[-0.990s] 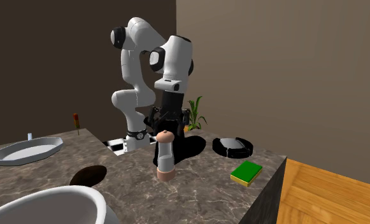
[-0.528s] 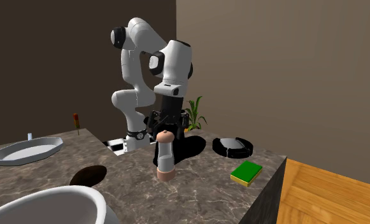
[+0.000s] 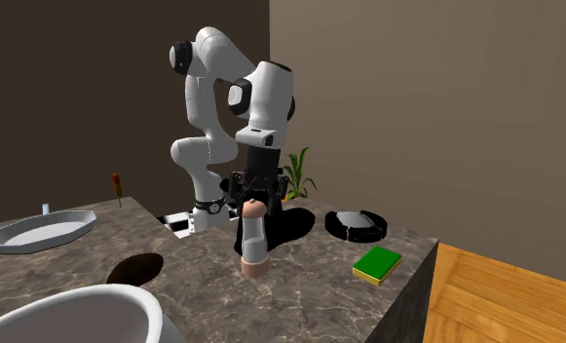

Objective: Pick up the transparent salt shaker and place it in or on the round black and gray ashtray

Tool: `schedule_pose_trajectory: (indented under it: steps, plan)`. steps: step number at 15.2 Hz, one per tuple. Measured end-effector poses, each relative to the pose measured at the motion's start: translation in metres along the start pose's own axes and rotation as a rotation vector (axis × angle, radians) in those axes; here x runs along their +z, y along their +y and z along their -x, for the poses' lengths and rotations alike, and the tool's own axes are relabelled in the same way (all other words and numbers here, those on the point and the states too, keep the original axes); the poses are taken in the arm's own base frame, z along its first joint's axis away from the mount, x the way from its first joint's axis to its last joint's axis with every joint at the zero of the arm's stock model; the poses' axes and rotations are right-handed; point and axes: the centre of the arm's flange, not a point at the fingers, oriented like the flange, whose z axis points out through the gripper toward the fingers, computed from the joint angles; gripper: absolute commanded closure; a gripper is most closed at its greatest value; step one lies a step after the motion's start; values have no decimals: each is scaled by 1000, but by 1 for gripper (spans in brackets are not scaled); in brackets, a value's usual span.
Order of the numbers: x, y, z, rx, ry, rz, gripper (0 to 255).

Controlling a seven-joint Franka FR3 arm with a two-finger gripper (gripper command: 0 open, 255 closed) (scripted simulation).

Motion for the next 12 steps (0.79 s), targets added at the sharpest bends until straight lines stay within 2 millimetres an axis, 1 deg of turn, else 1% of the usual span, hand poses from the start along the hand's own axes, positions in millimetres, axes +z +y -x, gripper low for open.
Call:
schedule_pose_trajectory:
  steps: [5, 12]
  plan:
    - [-2, 0, 0, 0, 0, 0, 255]
    - [-36, 7, 2, 0, 0, 0, 255]
